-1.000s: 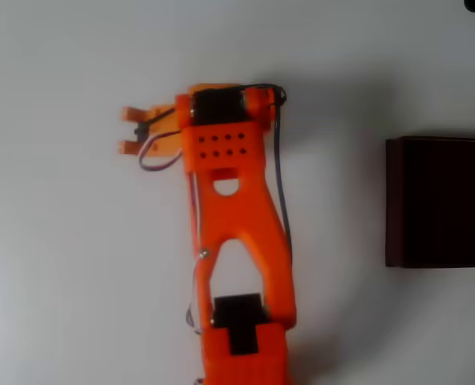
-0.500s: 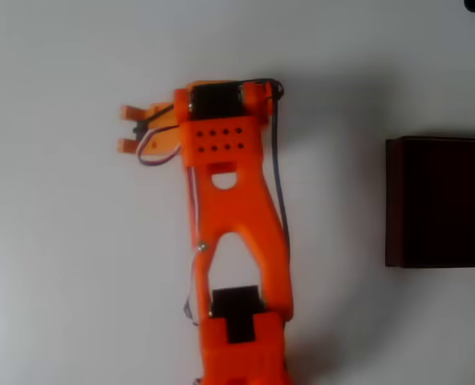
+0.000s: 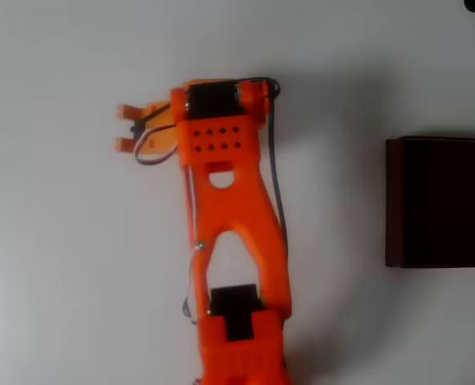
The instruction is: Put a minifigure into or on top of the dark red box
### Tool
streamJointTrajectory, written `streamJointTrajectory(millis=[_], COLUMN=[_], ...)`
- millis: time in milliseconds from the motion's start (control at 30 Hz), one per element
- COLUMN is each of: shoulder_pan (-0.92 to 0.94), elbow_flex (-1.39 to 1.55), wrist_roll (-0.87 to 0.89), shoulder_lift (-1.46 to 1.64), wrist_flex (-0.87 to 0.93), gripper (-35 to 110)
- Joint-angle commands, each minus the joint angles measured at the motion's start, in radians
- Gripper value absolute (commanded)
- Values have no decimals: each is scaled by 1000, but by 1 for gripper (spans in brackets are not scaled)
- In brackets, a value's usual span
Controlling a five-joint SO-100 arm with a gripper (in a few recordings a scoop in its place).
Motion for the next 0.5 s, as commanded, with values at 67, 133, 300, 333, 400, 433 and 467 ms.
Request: streamJointTrajectory(millis=[67, 133, 300, 333, 400, 433, 467], shoulder_pan=[-14, -12, -14, -12, -3, 3, 11], elbow_flex=[-25, -26, -26, -26, -25, -20, -15], wrist_roll=[5, 5, 0, -2, -2, -3, -5], shoulder_lift=[12, 12, 32, 41, 66, 87, 109], wrist_flex=[26, 31, 54, 60, 80, 89, 97], gripper=[2, 1, 0, 0, 0, 0, 0])
